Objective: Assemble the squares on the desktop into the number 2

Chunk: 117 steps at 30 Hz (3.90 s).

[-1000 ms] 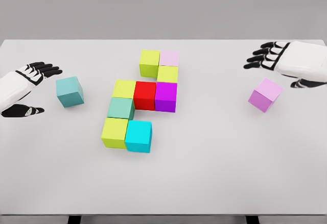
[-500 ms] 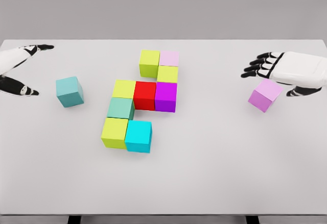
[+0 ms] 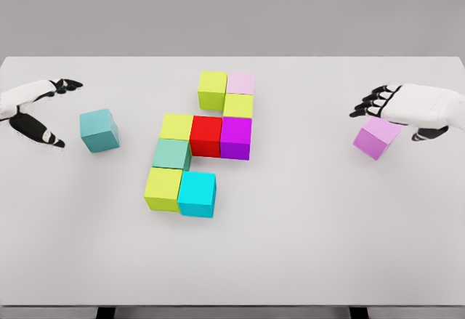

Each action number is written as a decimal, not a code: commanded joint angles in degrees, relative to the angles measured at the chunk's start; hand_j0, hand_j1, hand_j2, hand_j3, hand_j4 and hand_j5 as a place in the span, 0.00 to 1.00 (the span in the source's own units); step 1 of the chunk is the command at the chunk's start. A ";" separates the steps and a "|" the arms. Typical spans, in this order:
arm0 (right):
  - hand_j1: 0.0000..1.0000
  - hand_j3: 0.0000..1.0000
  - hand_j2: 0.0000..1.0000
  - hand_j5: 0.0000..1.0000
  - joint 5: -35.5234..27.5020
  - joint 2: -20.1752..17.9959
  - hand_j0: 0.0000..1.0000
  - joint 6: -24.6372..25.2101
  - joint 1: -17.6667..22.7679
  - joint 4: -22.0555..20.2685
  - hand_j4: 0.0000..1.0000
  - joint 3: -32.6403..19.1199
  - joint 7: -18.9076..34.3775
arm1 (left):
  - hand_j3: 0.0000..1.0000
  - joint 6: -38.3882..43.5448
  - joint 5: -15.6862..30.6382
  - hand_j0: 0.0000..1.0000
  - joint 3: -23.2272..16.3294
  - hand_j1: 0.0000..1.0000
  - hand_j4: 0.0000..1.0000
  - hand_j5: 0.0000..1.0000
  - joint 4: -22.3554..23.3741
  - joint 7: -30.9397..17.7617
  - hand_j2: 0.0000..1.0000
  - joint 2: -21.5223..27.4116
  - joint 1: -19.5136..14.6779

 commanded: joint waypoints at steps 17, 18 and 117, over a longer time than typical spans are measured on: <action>1.00 1.00 1.00 1.00 5.32 4.68 1.00 0.13 -4.31 9.00 1.00 7.37 -0.02 | 0.99 8.86 -10.70 0.99 -12.22 0.99 0.99 0.99 1.00 -0.05 0.99 -9.03 -6.16; 1.00 1.00 1.00 1.00 5.85 5.30 1.00 0.13 -4.66 9.53 1.00 7.46 -0.02 | 0.99 8.86 -11.14 0.99 -12.22 0.99 0.99 0.99 1.17 -0.05 0.99 -9.20 -6.16; 1.00 1.00 1.00 1.00 -3.55 2.40 1.00 0.13 -3.87 -13.32 1.00 15.46 -0.02 | 0.34 7.09 -33.29 0.34 -12.58 0.34 0.34 0.34 31.76 -0.05 0.34 -32.84 -23.03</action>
